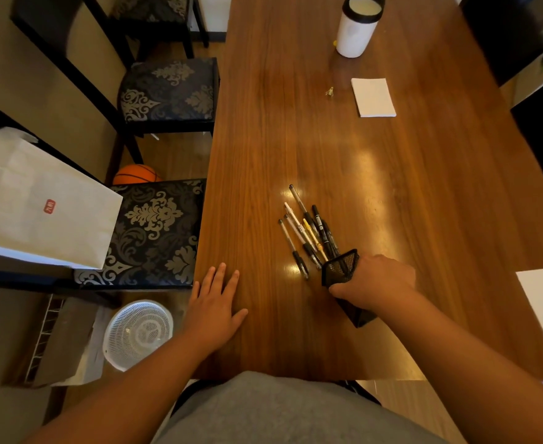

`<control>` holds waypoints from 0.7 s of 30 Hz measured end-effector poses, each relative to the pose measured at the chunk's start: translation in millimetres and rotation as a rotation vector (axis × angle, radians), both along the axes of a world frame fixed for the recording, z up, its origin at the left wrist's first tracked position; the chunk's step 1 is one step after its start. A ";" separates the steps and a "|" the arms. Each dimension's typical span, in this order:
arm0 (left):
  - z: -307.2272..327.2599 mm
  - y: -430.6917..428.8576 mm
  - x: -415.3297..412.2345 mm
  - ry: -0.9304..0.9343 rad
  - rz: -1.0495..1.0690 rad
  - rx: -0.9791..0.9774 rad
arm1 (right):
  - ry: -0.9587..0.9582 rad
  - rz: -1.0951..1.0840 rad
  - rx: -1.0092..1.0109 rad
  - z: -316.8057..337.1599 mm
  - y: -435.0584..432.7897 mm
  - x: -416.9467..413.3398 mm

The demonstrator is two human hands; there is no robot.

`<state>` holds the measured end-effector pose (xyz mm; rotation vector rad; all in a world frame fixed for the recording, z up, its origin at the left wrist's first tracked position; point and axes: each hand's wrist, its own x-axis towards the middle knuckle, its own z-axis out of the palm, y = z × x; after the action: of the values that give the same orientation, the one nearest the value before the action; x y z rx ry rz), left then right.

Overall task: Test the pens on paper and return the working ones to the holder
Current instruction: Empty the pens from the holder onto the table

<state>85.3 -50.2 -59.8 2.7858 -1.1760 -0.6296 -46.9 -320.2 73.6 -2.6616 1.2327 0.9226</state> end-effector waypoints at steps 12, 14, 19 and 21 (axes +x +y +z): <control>15.3 30.2 -48.5 0.056 0.127 -0.066 | -0.411 0.001 0.389 -21.4 31.1 -37.4; 19.3 38.3 -53.3 0.074 0.139 -0.105 | -0.571 0.000 0.636 -27.8 46.7 -30.2; 24.2 60.6 -63.2 0.088 0.145 -0.169 | -0.782 0.105 0.880 -47.9 87.0 -1.1; 23.9 68.5 -64.5 0.096 0.143 -0.193 | -0.820 0.127 0.885 -55.6 97.3 12.5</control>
<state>20.7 18.3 -35.9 2.6180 -0.9548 -0.5953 -34.3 -222.9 18.0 -2.0021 0.3356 0.1955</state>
